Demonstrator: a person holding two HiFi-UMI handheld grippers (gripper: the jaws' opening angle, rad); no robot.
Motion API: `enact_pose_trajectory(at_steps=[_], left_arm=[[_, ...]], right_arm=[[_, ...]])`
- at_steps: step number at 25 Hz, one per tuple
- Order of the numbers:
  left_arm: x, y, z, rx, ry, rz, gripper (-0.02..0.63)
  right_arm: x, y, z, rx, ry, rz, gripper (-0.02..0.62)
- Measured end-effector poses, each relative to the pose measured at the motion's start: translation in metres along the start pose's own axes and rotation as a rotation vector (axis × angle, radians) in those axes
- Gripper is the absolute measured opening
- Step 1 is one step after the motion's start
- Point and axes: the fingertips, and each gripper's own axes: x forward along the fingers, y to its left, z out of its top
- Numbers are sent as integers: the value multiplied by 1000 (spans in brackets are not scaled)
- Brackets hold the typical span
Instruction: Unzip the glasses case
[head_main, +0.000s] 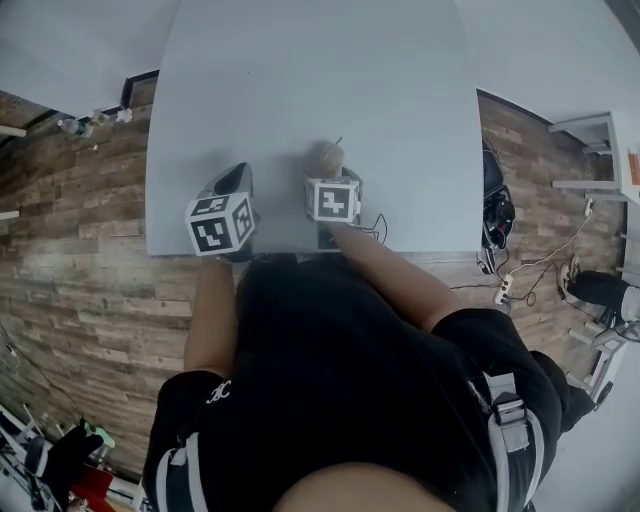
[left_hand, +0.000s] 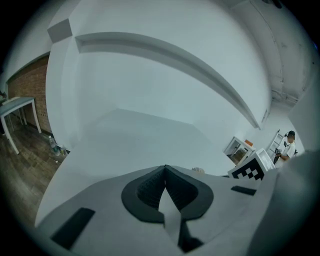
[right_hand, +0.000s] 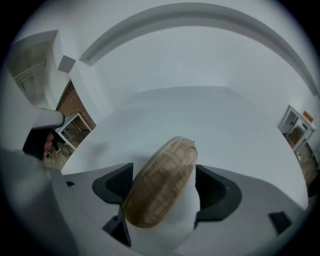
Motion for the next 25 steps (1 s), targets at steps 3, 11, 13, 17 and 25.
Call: enact_pose_trajectory(at_steps=[3,11,13,17,25], left_arm=[[-1,7,0,9,5,-22,3],[4,-2,1,13,12,-55,3],[6,-7,3,21,10,-62,3],[10,-17,2,34,14,-74,3],[21,-40,4,39,20,-102,3]], right_arm=[[7,6,15,-54,-51,-51,356],[21,27,-14,10,96,63,356],[20,43,-18,71,94,174,356],[21,16,-20,-1,91,169,356],[3,-5,-7,13,31,314,355]])
